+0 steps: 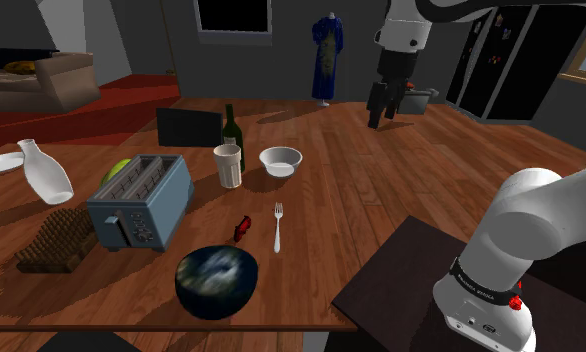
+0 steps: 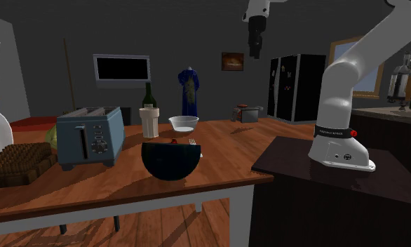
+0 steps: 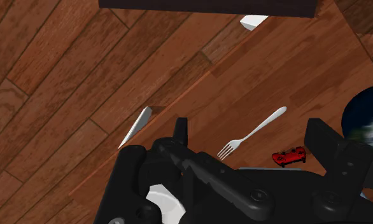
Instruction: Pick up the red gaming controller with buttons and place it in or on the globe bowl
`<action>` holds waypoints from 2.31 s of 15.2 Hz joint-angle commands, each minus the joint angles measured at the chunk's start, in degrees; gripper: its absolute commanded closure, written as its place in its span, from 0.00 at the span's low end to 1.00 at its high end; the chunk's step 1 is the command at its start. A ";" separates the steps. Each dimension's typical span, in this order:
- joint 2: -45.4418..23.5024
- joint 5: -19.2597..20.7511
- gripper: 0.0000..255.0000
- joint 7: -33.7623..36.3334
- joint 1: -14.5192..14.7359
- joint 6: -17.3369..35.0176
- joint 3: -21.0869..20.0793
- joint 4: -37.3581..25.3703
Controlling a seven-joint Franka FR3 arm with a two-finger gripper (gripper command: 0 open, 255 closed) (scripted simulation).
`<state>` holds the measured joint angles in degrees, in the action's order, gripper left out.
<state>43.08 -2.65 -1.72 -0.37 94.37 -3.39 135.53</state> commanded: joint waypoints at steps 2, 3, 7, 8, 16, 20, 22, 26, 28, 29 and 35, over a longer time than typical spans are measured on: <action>-1.12 -0.47 0.00 0.88 0.15 1.68 -0.72 0.62; -2.31 -0.92 0.00 1.75 0.30 3.36 -1.44 1.17; -7.86 -2.48 0.00 5.18 0.84 10.12 -4.31 2.58; -9.43 -2.79 0.00 6.04 0.96 11.80 -5.02 2.73; -24.19 -3.56 0.00 13.20 1.47 24.52 -10.44 1.04; -32.70 -2.37 0.00 17.26 1.54 30.01 -12.78 -1.71; -37.15 -1.29 0.00 19.46 1.67 32.42 -13.72 -3.55; -46.30 1.71 0.00 24.14 2.33 36.44 -14.91 -8.14; -50.94 3.46 0.00 26.50 2.99 38.00 -15.07 -10.89; -53.26 4.34 0.00 27.64 3.40 38.66 -15.04 -12.38; -67.07 8.90 0.00 33.50 6.84 41.05 -13.71 -22.94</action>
<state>-21.06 5.33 30.74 5.77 135.09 -17.46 115.03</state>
